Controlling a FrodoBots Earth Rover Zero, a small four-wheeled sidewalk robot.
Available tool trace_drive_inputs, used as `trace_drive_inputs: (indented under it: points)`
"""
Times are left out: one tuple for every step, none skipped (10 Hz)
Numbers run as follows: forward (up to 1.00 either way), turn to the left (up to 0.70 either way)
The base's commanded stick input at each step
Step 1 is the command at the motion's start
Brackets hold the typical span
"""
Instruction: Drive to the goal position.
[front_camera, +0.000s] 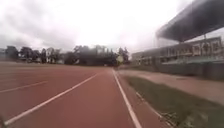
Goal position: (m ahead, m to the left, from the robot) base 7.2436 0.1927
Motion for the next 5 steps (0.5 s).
trace_drive_inputs:
  points:
    - [0.70, 0.00]
    - [0.70, 0.00]
    - [0.70, 0.00]
    - [0.70, 0.00]
    - [0.70, 0.00]
